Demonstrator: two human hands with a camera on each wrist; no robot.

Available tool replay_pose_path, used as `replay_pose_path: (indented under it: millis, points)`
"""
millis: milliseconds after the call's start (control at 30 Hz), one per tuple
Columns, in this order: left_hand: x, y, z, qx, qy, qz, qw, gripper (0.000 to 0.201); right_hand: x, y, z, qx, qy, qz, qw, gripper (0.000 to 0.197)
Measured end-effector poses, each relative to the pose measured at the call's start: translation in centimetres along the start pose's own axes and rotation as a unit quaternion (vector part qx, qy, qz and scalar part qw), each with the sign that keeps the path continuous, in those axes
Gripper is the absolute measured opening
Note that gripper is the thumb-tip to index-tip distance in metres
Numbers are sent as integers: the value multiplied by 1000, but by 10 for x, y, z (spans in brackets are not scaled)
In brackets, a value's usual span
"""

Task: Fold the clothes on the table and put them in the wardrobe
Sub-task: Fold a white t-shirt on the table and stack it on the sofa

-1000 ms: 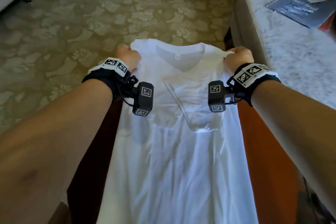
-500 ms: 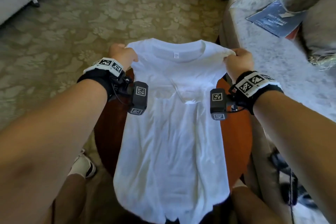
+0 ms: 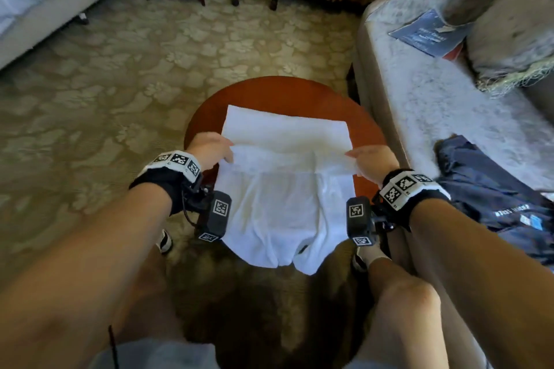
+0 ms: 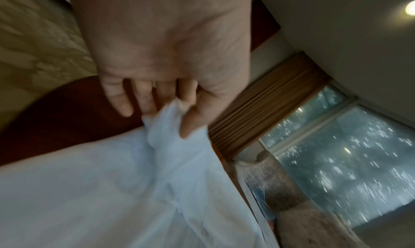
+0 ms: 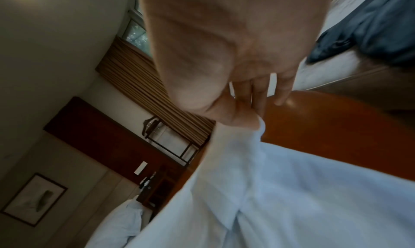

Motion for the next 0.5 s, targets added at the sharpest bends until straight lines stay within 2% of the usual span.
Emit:
replay_pose_path:
  millis: [33, 67, 100, 167, 233, 267, 367, 400, 500]
  points:
    - [-1, -3, 11, 20, 33, 28, 999, 16, 8, -4, -7, 80, 25, 23, 996, 52]
    - [-1, -5, 19, 47, 55, 53, 996, 17, 9, -5, -16, 114, 26, 39, 992, 55]
    - [-1, -5, 23, 71, 59, 63, 994, 18, 7, -5, -23, 94, 18, 35, 995, 55]
    - [-4, 1, 24, 102, 54, 35, 993, 19, 8, 3, -21, 82, 8, 24, 996, 49]
    - [-9, 6, 24, 109, 49, -15, 993, 24, 8, 6, -20, 49, -33, 15, 998, 23]
    - [-10, 7, 24, 104, 49, -27, 993, 27, 11, 8, -20, 29, -53, -2, 998, 13]
    - [-11, -1, 29, 50, 76, -27, 996, 34, 10, -1, -33, 31, -81, 21, 996, 39]
    - [-11, -3, 30, 23, 82, -37, 996, 33, 11, -5, -37, 23, -88, 27, 996, 39]
    - [-14, -11, 34, -55, 92, -60, 992, 33, 15, -15, -41, 13, -99, 55, 994, 20]
Point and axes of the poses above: each hand's wrist, its own x-axis away from the middle knuckle, its own y-axis out of the back of the hand, z = x × y, the point moved 5 cm from there along -x, towards the middle knuckle, and after that the axes turned 13 degrees about y, right-handed, at the moved point
